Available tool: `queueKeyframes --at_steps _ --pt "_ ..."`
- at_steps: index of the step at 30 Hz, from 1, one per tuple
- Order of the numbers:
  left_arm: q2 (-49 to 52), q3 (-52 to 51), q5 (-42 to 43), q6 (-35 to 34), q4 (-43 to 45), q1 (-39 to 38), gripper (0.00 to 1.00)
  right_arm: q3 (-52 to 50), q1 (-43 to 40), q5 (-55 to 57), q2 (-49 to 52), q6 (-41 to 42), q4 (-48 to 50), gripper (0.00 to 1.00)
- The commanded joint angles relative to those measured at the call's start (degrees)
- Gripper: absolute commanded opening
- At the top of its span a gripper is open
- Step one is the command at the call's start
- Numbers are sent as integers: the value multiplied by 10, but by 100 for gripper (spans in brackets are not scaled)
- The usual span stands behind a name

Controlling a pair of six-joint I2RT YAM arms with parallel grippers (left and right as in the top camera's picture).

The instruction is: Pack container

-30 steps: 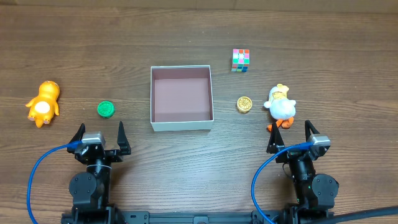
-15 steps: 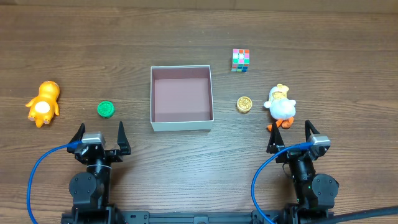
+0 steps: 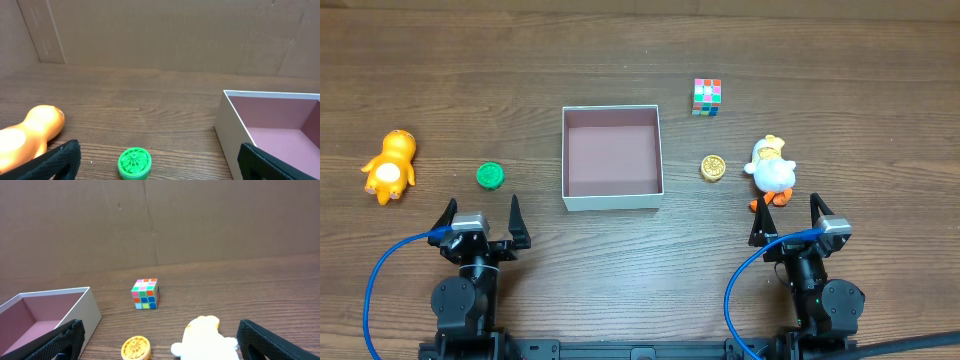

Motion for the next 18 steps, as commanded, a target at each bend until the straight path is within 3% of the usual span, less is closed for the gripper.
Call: queueKeyframes --at_steps 1,18 --pt "-6 -2 -4 12 0 2 100 -6 0 -3 -7 2 4 100" --pt "-6 -2 -4 12 0 2 100 -6 0 -4 -7 2 5 100"
